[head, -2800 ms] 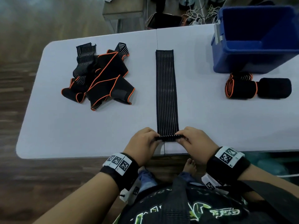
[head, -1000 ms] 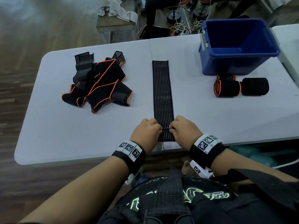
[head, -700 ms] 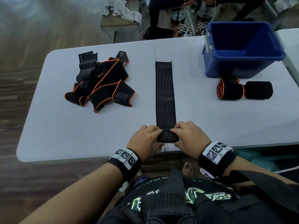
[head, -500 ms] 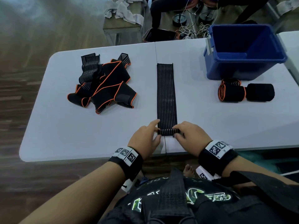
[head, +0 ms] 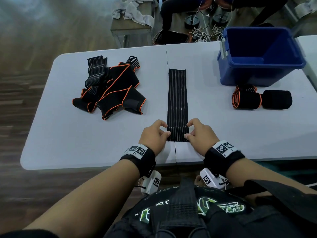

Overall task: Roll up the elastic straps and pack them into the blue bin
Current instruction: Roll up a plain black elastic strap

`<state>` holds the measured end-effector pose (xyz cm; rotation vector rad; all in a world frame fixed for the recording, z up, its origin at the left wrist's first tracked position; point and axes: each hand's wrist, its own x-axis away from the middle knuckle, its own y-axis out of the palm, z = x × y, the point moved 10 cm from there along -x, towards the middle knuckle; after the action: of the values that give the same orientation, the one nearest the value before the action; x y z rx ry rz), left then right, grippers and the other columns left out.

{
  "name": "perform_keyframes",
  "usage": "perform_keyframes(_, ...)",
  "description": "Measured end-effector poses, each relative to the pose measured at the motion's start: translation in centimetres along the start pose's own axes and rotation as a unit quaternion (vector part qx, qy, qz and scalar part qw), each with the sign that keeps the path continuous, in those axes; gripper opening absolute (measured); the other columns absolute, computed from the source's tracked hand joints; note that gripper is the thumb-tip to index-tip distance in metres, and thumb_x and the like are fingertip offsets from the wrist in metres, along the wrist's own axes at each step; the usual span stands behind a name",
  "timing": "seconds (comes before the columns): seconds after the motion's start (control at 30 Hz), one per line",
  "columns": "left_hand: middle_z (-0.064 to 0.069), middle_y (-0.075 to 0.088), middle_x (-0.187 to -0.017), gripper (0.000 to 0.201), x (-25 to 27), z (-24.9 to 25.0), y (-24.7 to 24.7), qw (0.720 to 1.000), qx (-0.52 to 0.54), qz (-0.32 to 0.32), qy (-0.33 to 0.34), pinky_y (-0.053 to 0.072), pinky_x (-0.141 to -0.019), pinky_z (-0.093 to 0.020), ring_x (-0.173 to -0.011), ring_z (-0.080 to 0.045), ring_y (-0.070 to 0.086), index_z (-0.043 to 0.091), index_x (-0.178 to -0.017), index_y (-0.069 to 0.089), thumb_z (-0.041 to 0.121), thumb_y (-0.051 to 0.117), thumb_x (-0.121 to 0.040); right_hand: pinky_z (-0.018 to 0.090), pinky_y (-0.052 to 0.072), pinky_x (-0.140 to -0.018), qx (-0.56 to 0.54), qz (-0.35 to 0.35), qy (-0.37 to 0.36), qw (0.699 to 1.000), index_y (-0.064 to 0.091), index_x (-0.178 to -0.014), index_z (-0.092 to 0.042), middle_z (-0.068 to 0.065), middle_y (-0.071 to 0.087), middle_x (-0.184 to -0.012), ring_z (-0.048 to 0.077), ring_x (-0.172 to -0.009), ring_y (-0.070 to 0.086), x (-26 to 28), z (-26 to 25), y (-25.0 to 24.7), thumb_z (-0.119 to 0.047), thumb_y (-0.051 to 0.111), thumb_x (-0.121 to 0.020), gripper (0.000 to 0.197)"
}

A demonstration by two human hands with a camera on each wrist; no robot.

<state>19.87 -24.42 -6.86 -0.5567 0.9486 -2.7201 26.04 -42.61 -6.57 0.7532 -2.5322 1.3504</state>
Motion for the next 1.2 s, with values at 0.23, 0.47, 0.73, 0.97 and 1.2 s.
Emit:
perform_keyframes(0.23,0.009,0.067,-0.073,0.019,-0.8,0.3,0.8,0.997,-0.068,-0.012,0.036,0.050,-0.075,-0.026,-0.076,-0.006,0.063,0.029,-0.114,0.067,0.036,0.062,-0.097,0.036,0.051,-0.091,0.064,-0.009,-0.012,0.998,0.055,-0.131,-0.018,0.004,0.071,-0.103,0.023,-0.104,0.063,0.0,-0.3,0.5,-0.031,0.056,-0.098,0.036)
perform_keyframes(0.47,-0.002,0.068,-0.095,0.045,0.3,1.0,1.4,0.972,-0.191,-0.057,0.128,0.044,-0.079,-0.028,-0.095,-0.022,0.063,0.028,-0.143,0.055,0.023,0.050,-0.098,0.039,0.049,-0.086,0.200,-0.040,-0.072,0.976,0.051,-0.131,-0.026,-0.002,0.061,-0.109,0.023,-0.102,0.061,0.8,-0.9,1.1,-0.046,0.058,-0.092,0.045)
perform_keyframes(0.73,-0.002,0.071,-0.094,0.048,0.1,0.7,1.2,0.976,-0.167,-0.070,0.118,0.048,-0.080,-0.029,-0.090,-0.020,0.064,0.031,-0.143,0.052,0.029,0.060,-0.096,0.043,0.045,-0.092,0.196,-0.029,-0.049,0.979,0.038,-0.144,-0.031,-0.003,0.060,-0.115,0.023,-0.109,0.057,0.7,-0.1,1.0,-0.032,0.046,-0.100,0.045)
perform_keyframes(0.97,0.006,0.060,-0.064,0.045,0.4,0.1,1.3,0.983,-0.135,-0.076,0.094,0.047,-0.065,-0.031,-0.066,-0.012,0.059,0.032,-0.145,0.047,0.034,0.051,-0.100,0.048,0.046,-0.096,0.095,-0.045,-0.021,0.994,0.044,-0.142,-0.033,-0.001,0.063,-0.122,0.025,-0.112,0.058,0.3,0.8,1.0,-0.033,0.040,-0.102,0.040)
perform_keyframes(1.2,0.006,0.061,-0.068,0.027,0.3,-0.1,1.1,0.993,-0.102,-0.041,0.046,0.044,-0.065,-0.030,-0.069,-0.013,0.059,0.031,-0.126,0.059,0.036,0.051,-0.101,0.049,0.050,-0.088,0.056,-0.035,-0.010,0.998,0.058,-0.105,-0.025,0.002,0.066,-0.099,0.026,-0.092,0.061,0.0,0.7,1.0,-0.036,0.032,-0.104,0.028)
